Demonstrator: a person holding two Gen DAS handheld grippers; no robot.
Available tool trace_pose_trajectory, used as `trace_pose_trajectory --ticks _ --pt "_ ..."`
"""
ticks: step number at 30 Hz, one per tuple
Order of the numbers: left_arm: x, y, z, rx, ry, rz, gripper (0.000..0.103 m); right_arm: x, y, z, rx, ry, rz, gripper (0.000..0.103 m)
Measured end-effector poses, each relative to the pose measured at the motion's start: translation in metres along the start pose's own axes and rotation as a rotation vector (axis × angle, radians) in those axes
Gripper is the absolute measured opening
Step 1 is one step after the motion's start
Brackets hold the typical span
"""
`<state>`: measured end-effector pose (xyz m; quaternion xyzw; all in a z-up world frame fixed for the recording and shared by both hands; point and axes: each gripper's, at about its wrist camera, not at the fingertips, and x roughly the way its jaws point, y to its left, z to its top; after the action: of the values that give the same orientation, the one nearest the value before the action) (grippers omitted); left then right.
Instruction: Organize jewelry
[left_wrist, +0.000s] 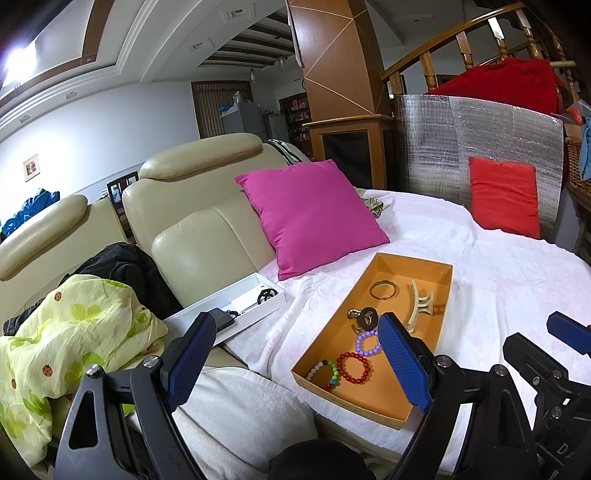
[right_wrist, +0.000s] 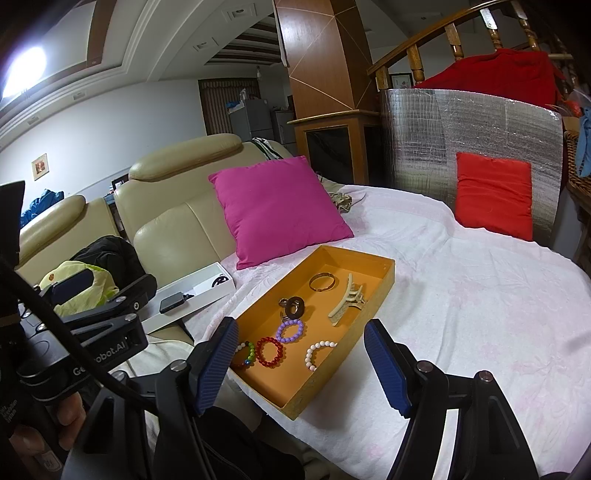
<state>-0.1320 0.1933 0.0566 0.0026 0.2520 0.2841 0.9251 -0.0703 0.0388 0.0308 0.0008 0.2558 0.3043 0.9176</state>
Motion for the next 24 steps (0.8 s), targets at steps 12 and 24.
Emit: trace_pose_trajectory --ticks 12,24 --pt "0.003 0.004 -0.001 -0.009 0.008 0.006 0.089 0.001 0.004 0.001 -0.001 0.000 -0.003 0.074" --pt "0.008 0.011 -0.003 -0.021 0.014 0.014 0.089 0.007 0.010 0.005 -0.003 0.005 -0.005 0.074"
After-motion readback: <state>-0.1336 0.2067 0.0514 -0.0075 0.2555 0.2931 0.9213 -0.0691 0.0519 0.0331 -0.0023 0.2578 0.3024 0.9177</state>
